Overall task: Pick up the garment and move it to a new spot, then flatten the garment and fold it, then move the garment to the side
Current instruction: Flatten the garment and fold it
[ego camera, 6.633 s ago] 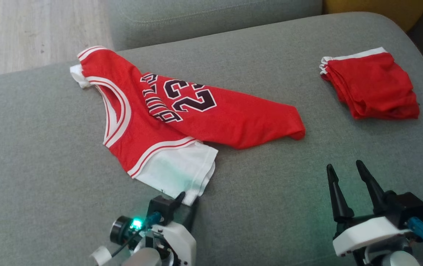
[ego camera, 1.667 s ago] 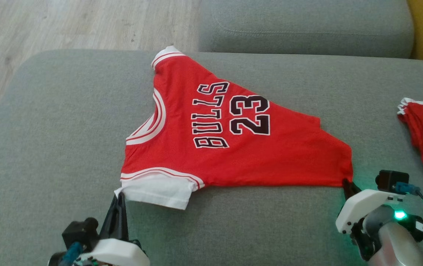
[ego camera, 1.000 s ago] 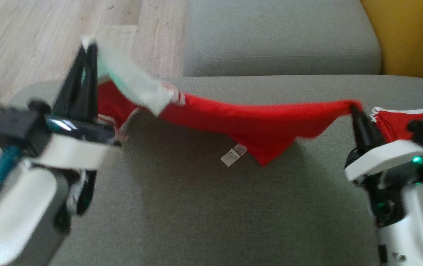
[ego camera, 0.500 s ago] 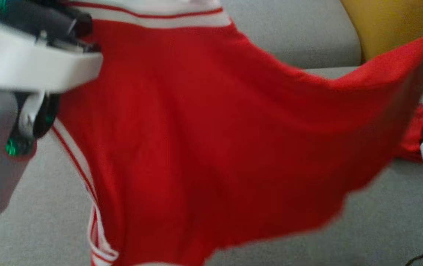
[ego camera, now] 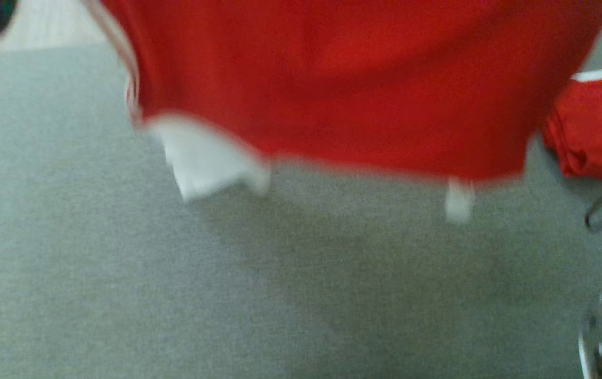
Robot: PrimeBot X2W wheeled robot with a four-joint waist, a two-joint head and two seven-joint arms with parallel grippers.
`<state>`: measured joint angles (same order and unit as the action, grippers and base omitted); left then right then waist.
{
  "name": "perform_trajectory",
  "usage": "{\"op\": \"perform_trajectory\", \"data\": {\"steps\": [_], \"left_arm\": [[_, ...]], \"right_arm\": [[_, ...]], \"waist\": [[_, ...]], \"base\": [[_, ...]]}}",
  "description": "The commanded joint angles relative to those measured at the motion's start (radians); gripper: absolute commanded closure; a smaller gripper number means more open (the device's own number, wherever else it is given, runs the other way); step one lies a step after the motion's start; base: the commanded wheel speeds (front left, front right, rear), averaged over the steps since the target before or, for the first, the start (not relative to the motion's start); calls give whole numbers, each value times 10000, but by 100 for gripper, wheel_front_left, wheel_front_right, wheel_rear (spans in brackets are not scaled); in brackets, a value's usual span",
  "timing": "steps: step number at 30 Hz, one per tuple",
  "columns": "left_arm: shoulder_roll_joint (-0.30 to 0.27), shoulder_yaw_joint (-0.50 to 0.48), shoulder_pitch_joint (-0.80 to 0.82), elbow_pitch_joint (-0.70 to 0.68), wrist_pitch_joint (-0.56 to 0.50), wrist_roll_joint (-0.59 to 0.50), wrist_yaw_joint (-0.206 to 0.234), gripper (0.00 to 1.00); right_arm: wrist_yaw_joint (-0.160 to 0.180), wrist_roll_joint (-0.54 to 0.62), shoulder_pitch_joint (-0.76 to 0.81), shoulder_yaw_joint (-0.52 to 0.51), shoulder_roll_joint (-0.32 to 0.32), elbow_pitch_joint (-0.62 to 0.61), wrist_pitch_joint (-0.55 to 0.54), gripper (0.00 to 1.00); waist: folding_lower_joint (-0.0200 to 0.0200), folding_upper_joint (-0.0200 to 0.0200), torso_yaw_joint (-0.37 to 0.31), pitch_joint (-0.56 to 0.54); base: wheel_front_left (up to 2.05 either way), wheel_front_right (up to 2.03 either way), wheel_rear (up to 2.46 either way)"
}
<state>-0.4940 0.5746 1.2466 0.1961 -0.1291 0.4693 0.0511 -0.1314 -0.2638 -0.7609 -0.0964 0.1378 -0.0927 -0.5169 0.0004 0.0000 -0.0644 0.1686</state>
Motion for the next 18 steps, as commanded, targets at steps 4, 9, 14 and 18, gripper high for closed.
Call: {"op": "perform_trajectory", "data": {"steps": [4,9,14,18], "left_arm": [[163,-214,1700,1515,629,-430,-165,100],[530,-70,2098,2589,1139,-565,-235,100],[1035,-5,1962,3510,1779,-344,-370,100],[1392,30,1400,3951,2480,-81,-509,100]], "right_arm": [[7,1044,-2657,381,-293,2070,890,100],[7,2217,-3616,715,-371,3818,1527,100],[7,3011,-4004,751,-530,5495,2221,100],[7,3301,-3805,616,-677,6624,2853,100]], "waist": [[-4,0,-137,691],[-4,0,4,1054],[-4,0,313,1976],[-4,0,579,2607]], "base": [[0,0,0],[0,0,0],[0,0,0],[0,0,0]]}}
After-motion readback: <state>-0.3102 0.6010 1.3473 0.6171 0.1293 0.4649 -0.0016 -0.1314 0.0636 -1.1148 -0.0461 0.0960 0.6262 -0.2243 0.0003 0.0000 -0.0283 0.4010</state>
